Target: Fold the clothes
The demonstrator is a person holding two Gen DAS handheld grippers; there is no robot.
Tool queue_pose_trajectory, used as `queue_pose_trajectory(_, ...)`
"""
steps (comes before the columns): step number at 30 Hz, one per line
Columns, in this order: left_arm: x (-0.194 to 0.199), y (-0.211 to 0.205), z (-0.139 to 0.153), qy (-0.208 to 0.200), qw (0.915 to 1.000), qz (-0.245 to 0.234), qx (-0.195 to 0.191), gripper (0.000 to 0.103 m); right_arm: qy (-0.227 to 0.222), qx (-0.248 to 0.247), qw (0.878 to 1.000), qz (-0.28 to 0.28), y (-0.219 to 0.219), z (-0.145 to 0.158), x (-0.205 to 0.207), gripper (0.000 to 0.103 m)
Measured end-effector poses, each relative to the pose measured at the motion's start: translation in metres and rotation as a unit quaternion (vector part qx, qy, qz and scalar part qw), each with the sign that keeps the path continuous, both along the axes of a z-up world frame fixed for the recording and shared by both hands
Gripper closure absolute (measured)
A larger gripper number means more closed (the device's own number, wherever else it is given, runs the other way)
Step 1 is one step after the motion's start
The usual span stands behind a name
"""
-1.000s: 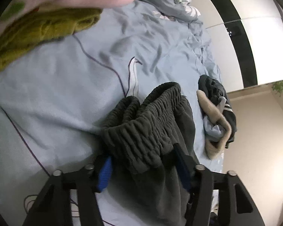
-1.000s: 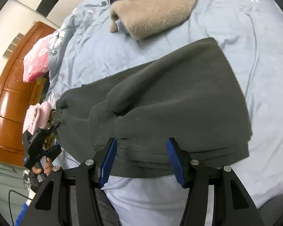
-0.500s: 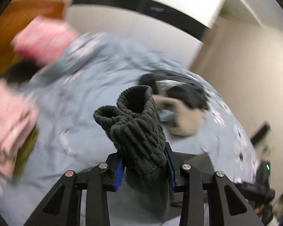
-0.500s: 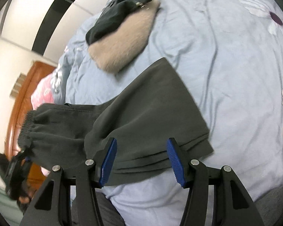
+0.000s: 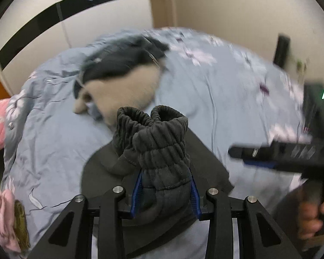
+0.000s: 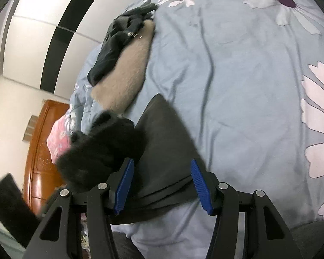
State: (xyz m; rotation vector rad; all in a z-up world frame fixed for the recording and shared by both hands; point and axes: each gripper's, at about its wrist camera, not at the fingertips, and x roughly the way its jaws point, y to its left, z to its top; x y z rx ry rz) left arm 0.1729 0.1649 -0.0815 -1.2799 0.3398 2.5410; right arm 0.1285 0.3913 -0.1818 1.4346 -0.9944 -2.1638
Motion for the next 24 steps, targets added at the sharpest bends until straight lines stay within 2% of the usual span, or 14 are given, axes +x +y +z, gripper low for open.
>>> queue_pose_trajectory(3, 0.0, 0.014, -0.02, -0.02, 0.9995, -0.014, -0.02, 0.061, -0.004, -0.006, 1.0, -0.007, 0.005, -0.003, -0.001, 0.047)
queue_pose_trajectory(5, 0.0, 0.019, -0.026, -0.034, 0.999, -0.026, -0.013, 0.055, -0.006, -0.008, 1.0, -0.009, 0.006, -0.005, -0.002, 0.047)
queue_pose_trajectory(6, 0.0, 0.022, -0.028, -0.041, 0.9986, -0.033, -0.008, 0.043, -0.006, -0.009, 1.0, -0.01, 0.006, -0.004, -0.002, 0.047)
queue_pose_trajectory(7, -0.003, 0.021, -0.03, -0.059, 0.9975, -0.038, 0.01, 0.034, -0.007, -0.01, 1.0, -0.01, 0.007, -0.004, -0.002, 0.047)
queue_pose_trajectory(8, -0.004, 0.022, -0.031, -0.07, 0.9965, -0.038, 0.026, 0.033, -0.006, -0.009, 1.0, -0.01, 0.006, -0.003, -0.002, 0.047)
queue_pose_trajectory(13, -0.001, 0.002, -0.013, -0.076, 0.9918, -0.014, 0.102, 0.032, 0.006, -0.003, 1.0, -0.009, 0.007, 0.006, -0.001, 0.047)
queue_pose_trajectory(16, 0.006, -0.021, 0.005, -0.071, 0.9849, 0.002, 0.158, 0.033, 0.019, -0.004, 1.0, 0.001, 0.006, 0.015, 0.0, 0.047)
queue_pose_trajectory(19, 0.014, -0.063, 0.024, -0.04, 0.978, 0.06, 0.196, 0.03, 0.041, -0.008, 0.999, 0.034, -0.011, 0.027, 0.001, 0.047)
queue_pose_trajectory(21, 0.014, -0.09, 0.024, -0.028, 0.9743, 0.124, 0.186, 0.03, 0.053, 0.001, 0.996, 0.073, -0.035, 0.033, -0.003, 0.047)
queue_pose_trajectory(24, 0.013, -0.119, 0.012, -0.042, 0.9678, 0.19, 0.16, 0.029, 0.068, 0.02, 0.989, 0.13, -0.071, 0.04, -0.01, 0.047)
